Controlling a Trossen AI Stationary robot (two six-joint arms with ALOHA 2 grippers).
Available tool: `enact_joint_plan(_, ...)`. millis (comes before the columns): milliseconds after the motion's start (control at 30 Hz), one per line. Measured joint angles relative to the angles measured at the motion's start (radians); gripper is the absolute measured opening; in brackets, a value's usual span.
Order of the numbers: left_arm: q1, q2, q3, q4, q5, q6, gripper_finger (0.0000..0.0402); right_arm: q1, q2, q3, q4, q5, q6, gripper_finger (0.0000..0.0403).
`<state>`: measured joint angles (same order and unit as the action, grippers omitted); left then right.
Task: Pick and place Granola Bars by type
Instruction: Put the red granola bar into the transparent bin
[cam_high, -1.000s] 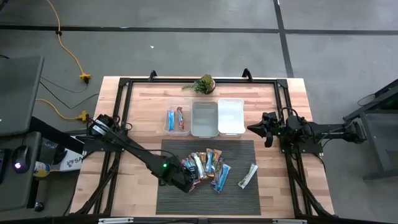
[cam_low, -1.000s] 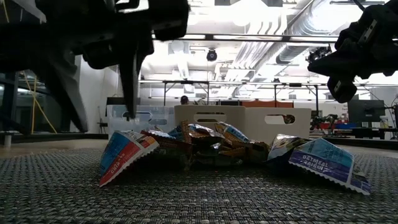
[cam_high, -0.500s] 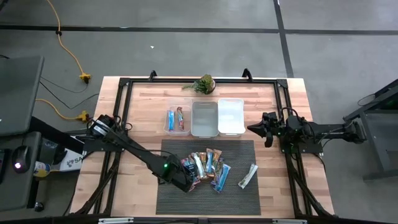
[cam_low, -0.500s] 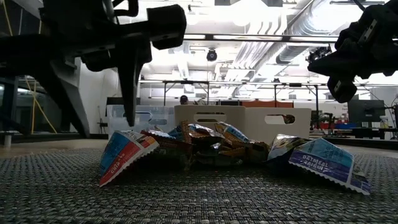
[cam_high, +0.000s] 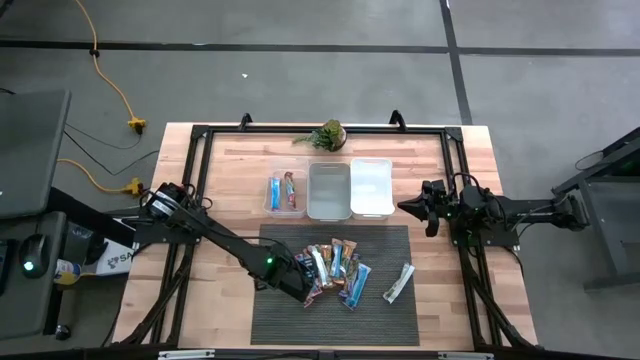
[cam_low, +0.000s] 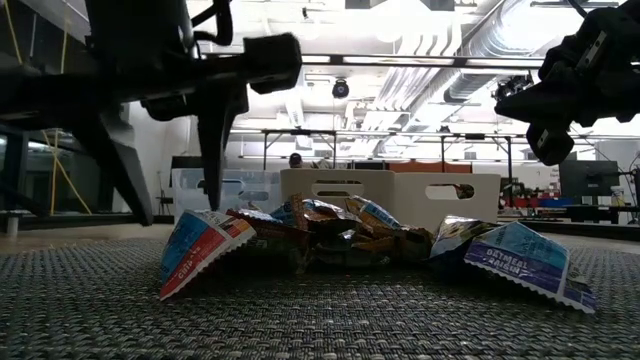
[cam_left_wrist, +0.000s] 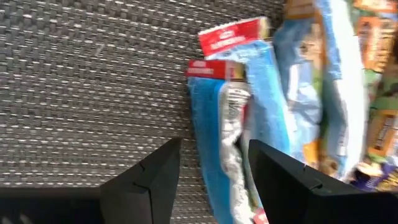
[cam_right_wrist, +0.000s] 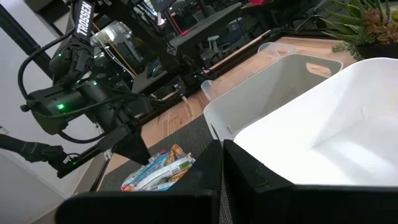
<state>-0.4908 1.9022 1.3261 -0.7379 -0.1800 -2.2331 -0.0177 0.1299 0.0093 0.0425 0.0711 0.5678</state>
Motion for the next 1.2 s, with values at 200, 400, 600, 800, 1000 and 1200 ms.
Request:
enact_joint_plan(200,0.000,0.000,-0.022,0.017,0.015,0.000,0.0186,0.000,0.000,0.000,0.000,0.000,0.000,0.0000)
enact_joint_plan(400,0.000,0.000,-0.053,0.065,0.015,-0.001,0.0186,0.000,0.000,0.000,0.000,0.000,0.000,0.0000)
enact_joint_plan(600,0.001,-0.001,-0.073,0.093,0.014,-0.015,0.0186,0.000,0.000,0.000,0.000,0.000,0.000,0.0000)
enact_joint_plan(800,0.001,-0.001,-0.103,0.167,0.014,-0.016,0.0186,0.000,0.000,0.000,0.000,0.000,0.000,0.0000)
enact_joint_plan(1000,0.001,-0.003,-0.111,0.170,0.011,-0.023,0.0186,0.000,0.000,0.000,0.000,0.000,0.000,0.0000)
enact_joint_plan(1200,0.001,-0.003,-0.111,0.167,0.011,-0.019,0.0179,0.000,0.000,0.000,0.000,0.000,0.000,0.0000)
